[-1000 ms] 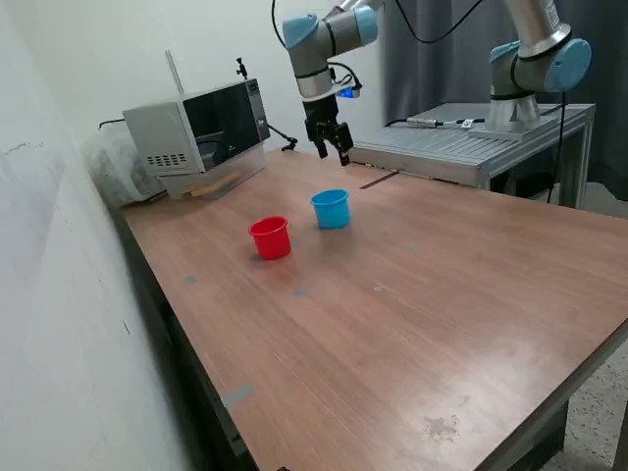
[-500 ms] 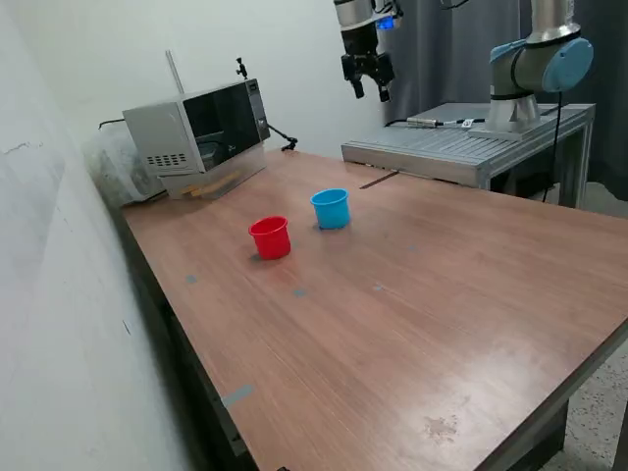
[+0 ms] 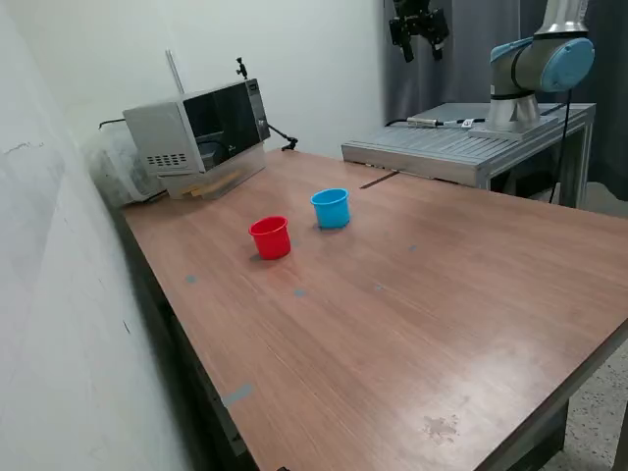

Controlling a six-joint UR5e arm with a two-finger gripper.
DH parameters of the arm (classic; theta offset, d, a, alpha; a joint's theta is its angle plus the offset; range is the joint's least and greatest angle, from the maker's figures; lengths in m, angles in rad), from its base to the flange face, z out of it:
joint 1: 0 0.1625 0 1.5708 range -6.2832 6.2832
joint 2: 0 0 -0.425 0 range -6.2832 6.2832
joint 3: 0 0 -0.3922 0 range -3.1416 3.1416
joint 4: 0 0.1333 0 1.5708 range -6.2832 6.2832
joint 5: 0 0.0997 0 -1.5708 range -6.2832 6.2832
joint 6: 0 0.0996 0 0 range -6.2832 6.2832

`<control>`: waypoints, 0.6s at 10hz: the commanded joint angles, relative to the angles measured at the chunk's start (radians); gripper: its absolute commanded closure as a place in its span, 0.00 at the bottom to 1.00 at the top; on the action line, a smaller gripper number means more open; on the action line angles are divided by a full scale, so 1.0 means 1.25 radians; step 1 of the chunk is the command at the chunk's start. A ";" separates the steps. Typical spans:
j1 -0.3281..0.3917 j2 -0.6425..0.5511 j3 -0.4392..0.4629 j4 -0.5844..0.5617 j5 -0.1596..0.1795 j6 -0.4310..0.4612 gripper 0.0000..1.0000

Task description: Place red objects in the red bin, and blue objects in the blue bin.

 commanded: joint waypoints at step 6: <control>-0.012 -0.017 -0.005 0.194 0.005 0.001 0.00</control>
